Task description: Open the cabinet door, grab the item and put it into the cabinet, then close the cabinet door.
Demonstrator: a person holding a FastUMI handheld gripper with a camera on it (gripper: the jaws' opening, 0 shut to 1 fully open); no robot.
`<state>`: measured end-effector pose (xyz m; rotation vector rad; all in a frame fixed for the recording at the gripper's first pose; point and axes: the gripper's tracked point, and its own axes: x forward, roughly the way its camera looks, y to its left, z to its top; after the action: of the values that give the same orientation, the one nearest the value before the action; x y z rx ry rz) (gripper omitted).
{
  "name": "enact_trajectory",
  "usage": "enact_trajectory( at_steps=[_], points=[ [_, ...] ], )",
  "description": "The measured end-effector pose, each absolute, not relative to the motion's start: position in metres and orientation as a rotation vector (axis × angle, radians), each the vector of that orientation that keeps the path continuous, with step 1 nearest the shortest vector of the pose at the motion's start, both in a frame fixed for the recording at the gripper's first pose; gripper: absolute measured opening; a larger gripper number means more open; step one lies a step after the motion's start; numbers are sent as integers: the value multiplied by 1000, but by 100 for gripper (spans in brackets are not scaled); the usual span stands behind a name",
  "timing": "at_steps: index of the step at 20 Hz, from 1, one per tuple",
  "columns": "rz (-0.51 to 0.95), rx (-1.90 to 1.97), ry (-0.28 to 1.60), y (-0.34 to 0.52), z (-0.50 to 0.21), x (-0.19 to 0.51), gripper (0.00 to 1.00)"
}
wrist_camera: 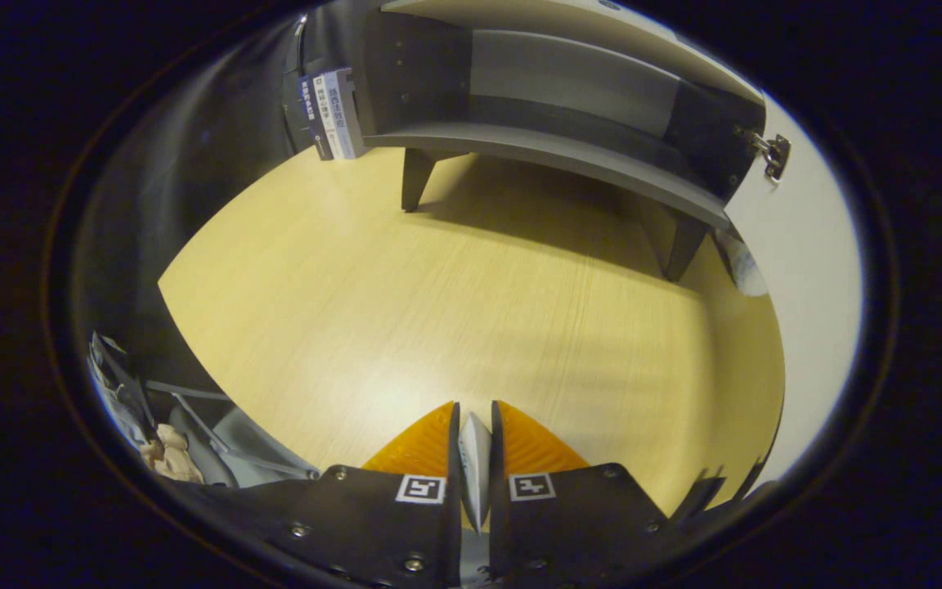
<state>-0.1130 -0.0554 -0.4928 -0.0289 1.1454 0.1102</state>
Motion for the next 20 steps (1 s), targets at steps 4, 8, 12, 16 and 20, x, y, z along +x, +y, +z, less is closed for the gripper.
enact_trajectory(
  at_steps=[4,8,12,16,20],
  points=[
    [51,24,1106,-58,-450,-95,14],
    [10,74,1001,-65,-379,-57,14],
    [7,78,852,-71,-294,-8,14],
    [11,98,724,-75,-216,35,14],
    [-6,130,628,-88,-169,77,14]
  ],
)
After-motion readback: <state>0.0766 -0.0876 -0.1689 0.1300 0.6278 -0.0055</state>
